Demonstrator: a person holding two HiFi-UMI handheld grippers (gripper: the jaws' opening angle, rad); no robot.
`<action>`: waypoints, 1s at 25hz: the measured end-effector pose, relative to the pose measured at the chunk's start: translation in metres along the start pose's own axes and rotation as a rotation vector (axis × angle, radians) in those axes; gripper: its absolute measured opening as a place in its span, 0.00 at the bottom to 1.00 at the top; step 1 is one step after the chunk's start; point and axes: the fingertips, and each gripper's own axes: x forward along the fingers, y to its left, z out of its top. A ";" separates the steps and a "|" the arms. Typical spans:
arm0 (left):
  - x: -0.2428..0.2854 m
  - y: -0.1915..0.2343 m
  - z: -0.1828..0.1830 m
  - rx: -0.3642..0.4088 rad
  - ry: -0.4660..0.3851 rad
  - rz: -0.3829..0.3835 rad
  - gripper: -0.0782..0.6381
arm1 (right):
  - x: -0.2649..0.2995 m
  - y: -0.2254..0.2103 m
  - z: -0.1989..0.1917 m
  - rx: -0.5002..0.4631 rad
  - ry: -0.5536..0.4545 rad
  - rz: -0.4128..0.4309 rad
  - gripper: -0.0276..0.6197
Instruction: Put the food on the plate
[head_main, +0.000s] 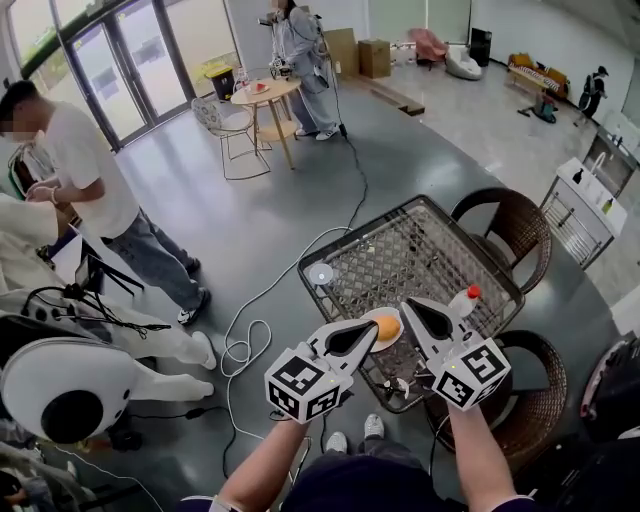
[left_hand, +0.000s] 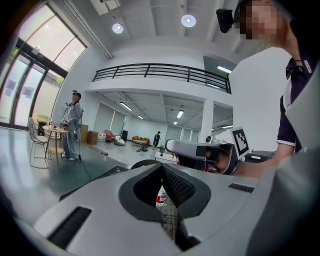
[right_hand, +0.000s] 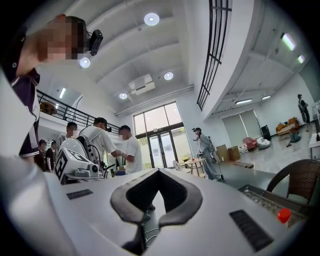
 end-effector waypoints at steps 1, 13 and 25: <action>0.000 0.000 0.001 0.003 0.001 -0.002 0.12 | 0.000 0.000 0.000 -0.002 0.000 -0.002 0.05; -0.002 -0.020 0.002 0.028 -0.004 -0.018 0.12 | -0.019 0.001 0.003 -0.036 -0.009 -0.027 0.05; -0.004 -0.016 0.008 0.029 -0.006 -0.021 0.12 | -0.008 0.002 0.004 -0.031 0.007 -0.018 0.05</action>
